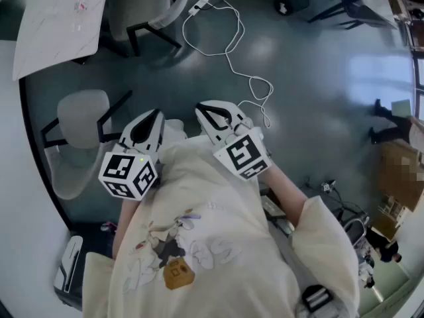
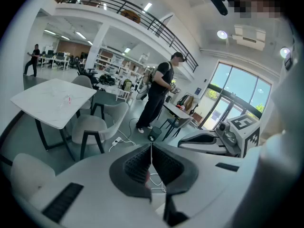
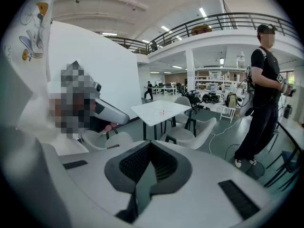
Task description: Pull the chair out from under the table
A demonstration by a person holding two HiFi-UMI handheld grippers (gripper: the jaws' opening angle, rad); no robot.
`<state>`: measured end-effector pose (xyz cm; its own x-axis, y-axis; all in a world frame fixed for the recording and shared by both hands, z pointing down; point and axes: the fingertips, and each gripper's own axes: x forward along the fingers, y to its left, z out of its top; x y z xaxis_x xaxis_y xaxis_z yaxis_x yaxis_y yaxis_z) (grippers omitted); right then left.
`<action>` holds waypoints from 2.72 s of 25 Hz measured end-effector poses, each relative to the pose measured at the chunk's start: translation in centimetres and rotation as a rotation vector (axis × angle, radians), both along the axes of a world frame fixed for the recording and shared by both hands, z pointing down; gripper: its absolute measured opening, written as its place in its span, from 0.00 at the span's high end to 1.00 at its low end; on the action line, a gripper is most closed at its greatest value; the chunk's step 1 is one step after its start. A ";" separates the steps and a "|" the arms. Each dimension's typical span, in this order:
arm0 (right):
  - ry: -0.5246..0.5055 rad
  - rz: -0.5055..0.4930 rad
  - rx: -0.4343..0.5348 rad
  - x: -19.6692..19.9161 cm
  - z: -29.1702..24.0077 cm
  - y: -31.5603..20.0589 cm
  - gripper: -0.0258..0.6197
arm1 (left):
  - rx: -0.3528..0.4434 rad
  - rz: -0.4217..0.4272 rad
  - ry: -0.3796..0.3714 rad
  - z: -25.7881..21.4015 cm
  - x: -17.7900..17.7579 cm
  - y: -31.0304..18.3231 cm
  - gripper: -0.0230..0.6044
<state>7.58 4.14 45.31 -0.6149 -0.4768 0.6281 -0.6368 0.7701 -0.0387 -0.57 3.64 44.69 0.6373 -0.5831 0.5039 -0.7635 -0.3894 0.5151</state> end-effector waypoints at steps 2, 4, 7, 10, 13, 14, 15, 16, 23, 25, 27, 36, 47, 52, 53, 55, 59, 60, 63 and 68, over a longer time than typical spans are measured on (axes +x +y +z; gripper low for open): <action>0.001 -0.002 0.001 -0.2 0.2 -0.2 0.95 | 0.004 0.006 0.000 0.2 0.1 -0.2 0.94; 0.001 0.000 0.002 -0.2 0.4 -0.4 0.95 | 0.012 0.016 -0.002 0.4 0.2 -0.3 0.94; -0.006 0.007 0.008 -0.1 0.6 -0.9 0.95 | 0.027 0.022 -0.007 0.6 0.4 -0.6 0.94; -0.004 -0.001 0.019 0.4 0.6 -1.3 0.95 | 0.032 0.012 -0.012 0.7 0.7 -0.8 0.94; -0.066 -0.002 0.012 0.7 0.3 -1.5 0.95 | 0.019 -0.002 -0.036 0.6 1.1 -0.5 0.94; -0.100 0.003 0.004 0.1 0.1 -1.4 0.95 | 0.011 -0.007 -0.053 0.5 0.7 -0.1 0.94; -0.125 0.005 -0.003 -0.7 0.1 -1.2 0.95 | 0.000 -0.008 -0.071 0.4 -0.1 0.3 0.94; -0.136 0.007 -0.009 -1.5 0.2 -0.8 0.95 | -0.011 -0.007 -0.085 0.4 -1.0 0.8 0.94; -0.164 0.041 -0.066 -3.2 0.5 1.1 0.95 | -0.075 -0.012 -0.085 0.5 -3.5 2.6 0.94; -0.174 0.049 -0.073 -3.6 0.2 1.5 0.95 | -0.087 0.005 -0.090 0.4 -3.6 3.0 0.94; -0.171 0.069 -0.078 -3.4 0.1 1.9 0.95 | -0.091 0.034 -0.090 0.3 -3.2 3.2 0.94; -0.135 0.146 -0.062 -0.5 0.6 2.0 0.95 | -0.092 0.100 -0.030 0.5 -0.4 2.5 0.94; -0.100 0.192 -0.112 4.0 -0.4 4.0 0.94 | -0.101 0.124 0.006 0.6 3.5 3.9 0.94; -0.123 0.205 -0.126 4.6 -0.5 4.2 0.94 | -0.062 0.156 -0.013 0.2 4.3 3.6 0.94; -0.113 0.206 -0.121 4.5 -0.7 4.0 0.94 | -0.060 0.160 -0.016 0.2 4.3 3.6 0.94; -0.103 0.201 -0.107 4.1 -1.3 3.4 0.94 | -0.066 0.167 -0.016 0.2 4.2 3.8 0.94; -0.116 0.168 -0.095 3.2 -2.5 2.8 0.92 | -0.053 0.144 -0.018 -0.4 4.0 4.2 0.94; -0.121 0.163 -0.103 3.1 -2.6 2.8 0.90 | -0.043 0.121 -0.022 -0.6 3.8 4.1 0.94; -0.147 0.129 -0.145 2.7 -3.5 3.5 0.82 | -0.059 0.054 -0.030 -1.4 3.4 4.9 0.93; -0.221 0.094 -0.208 1.5 -6.2 4.7 0.78 | -0.127 -0.008 -0.061 -2.9 3.3 7.1 0.83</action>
